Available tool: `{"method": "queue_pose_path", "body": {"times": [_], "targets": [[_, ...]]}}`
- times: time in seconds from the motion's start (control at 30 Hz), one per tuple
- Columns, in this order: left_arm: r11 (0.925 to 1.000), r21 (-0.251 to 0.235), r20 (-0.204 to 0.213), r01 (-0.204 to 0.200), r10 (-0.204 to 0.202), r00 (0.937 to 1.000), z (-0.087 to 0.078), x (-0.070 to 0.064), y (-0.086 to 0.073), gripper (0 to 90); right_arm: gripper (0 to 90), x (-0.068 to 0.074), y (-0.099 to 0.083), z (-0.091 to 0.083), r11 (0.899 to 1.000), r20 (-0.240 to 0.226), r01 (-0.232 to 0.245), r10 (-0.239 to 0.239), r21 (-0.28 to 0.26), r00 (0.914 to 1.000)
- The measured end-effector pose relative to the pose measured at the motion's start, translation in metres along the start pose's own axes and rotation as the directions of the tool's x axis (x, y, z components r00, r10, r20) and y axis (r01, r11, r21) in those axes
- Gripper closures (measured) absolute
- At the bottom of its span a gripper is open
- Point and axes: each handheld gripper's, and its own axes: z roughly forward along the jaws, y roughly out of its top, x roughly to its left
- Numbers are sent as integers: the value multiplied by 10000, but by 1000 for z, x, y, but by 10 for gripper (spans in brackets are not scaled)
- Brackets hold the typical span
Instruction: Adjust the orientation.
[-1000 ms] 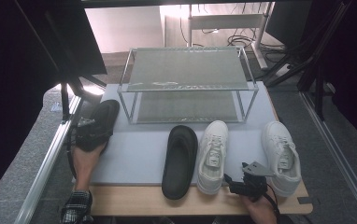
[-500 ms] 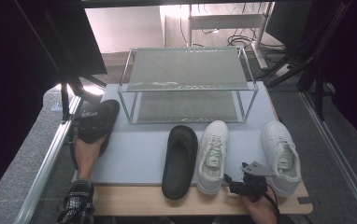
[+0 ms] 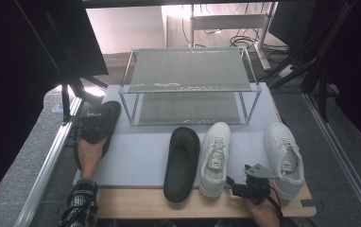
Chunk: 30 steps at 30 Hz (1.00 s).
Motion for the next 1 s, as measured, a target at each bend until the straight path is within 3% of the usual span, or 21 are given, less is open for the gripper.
{"method": "queue_pose_path", "body": {"times": [0.33,0.63,1.0], "targets": [[9999,30,-168,-129,130,9998,-4,1,1,827,148,0,0,0,10000,-9,-6,6,-12,10000],[9998,-203,-32,-69,69,10000,-15,7,-1,836,148,0,0,0,10000,-7,8,-8,-8,10000],[9979,-460,-87,-451,447,9990,-30,4,-4,833,148,0,0,0,10000,-6,8,-8,-7,10000]]}}
